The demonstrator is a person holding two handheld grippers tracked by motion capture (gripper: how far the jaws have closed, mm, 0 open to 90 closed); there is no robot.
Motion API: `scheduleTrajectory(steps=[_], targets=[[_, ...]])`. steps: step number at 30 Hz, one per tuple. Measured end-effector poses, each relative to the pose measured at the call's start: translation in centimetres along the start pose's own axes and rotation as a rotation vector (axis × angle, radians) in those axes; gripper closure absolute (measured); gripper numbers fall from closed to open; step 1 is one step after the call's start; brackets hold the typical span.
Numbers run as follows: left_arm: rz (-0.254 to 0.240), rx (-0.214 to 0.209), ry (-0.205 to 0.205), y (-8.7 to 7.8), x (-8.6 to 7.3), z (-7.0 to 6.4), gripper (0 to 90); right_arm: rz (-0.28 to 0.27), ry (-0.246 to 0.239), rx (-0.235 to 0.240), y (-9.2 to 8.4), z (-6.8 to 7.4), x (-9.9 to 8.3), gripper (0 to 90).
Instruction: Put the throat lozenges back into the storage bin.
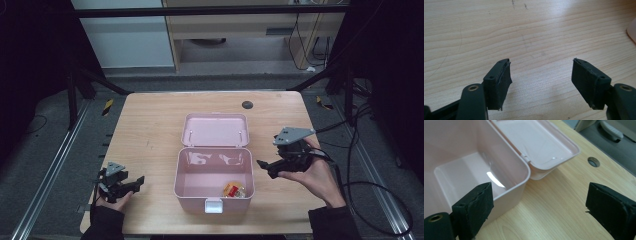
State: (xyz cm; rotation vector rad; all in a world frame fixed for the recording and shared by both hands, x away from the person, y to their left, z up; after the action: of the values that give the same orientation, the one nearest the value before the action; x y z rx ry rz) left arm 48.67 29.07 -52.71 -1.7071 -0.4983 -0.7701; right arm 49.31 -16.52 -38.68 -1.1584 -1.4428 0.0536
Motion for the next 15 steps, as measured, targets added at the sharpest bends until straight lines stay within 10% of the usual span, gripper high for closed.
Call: scheduleTrajectory(steps=[15], targets=[[-0.007, 0.007, 0.0, 0.0, 0.0, 0.0, 30.9, -0.136, 0.238, -0.182, -0.8, -2.1, -4.5, 3.5]])
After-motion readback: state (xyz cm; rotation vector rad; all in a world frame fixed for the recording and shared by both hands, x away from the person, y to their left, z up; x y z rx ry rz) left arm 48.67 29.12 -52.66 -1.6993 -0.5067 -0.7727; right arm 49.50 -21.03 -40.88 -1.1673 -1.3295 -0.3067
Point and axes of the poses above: each handheld gripper's, and its own axes: y roughly forward along the jaws, x roughly out of its top, z roughly to its left, the point moved 7 cm from there along y, roughly forward along the jaws, and after that the axes turned 8 degrees about -y, right-handed, at the moved point
